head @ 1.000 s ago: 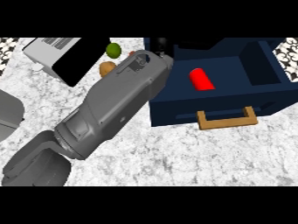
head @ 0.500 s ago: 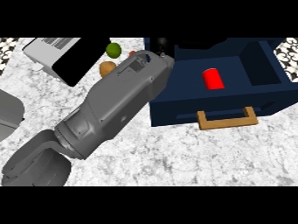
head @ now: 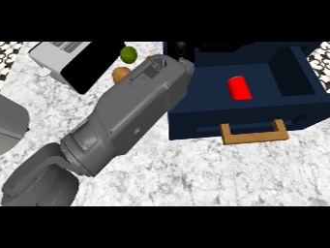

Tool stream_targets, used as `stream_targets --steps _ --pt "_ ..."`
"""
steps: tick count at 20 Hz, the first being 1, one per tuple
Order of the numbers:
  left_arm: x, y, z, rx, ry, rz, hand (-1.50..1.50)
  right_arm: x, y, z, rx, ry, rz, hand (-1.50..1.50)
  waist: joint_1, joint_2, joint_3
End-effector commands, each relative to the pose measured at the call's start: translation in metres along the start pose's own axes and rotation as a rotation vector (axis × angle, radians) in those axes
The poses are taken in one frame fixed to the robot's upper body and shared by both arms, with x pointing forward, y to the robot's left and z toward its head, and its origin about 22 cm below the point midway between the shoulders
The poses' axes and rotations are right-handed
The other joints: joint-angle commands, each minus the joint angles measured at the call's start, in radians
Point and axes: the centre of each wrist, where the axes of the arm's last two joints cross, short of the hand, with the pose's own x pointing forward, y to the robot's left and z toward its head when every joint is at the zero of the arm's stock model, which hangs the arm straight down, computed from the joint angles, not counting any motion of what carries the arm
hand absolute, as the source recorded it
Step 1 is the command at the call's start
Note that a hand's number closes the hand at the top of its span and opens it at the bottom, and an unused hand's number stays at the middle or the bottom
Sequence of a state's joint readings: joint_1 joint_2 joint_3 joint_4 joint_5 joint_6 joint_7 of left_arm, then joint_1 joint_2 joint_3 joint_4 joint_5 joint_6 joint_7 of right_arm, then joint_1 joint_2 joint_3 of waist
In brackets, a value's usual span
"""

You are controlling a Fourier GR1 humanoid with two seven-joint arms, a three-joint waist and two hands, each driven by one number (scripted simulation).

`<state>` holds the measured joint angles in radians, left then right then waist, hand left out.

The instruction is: Pick up the can, place it into the drawer and close the drawer

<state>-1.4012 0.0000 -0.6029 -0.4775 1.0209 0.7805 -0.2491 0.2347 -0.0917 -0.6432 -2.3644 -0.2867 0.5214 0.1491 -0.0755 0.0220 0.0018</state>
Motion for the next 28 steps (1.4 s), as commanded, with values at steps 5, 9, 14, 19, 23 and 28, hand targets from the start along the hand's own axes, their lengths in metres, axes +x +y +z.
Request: stream_targets --steps 5,9,14,19,23,28 --pt "0.015 -0.006 -0.004 -0.002 -0.069 0.026 -1.5 0.014 0.032 -0.029 0.065 -0.092 0.201 -1.5 0.036 0.0 -0.001" --pt "0.02 -0.013 0.003 -0.017 -0.038 0.042 -1.5 0.006 0.044 -0.048 0.109 -0.113 0.301 -1.5 0.055 -0.009 0.0" --pt "0.019 -0.011 0.001 -0.006 -0.016 0.045 -1.5 0.009 0.078 -0.078 0.15 -0.114 0.443 -1.5 0.078 -0.011 -0.002" --pt "0.01 -0.004 0.002 -0.001 0.026 0.052 -1.5 -0.01 0.117 -0.111 0.129 -0.12 0.517 -1.5 0.097 -0.018 -0.002" --pt "0.018 0.011 -0.005 0.017 0.004 0.023 -1.5 -0.031 0.121 -0.136 0.192 -0.124 0.616 -1.5 0.097 -0.023 -0.002" --pt "0.03 0.016 -0.009 0.032 -0.007 0.022 -1.5 -0.07 0.148 -0.165 0.27 -0.144 0.714 -1.5 0.101 -0.019 -0.001"
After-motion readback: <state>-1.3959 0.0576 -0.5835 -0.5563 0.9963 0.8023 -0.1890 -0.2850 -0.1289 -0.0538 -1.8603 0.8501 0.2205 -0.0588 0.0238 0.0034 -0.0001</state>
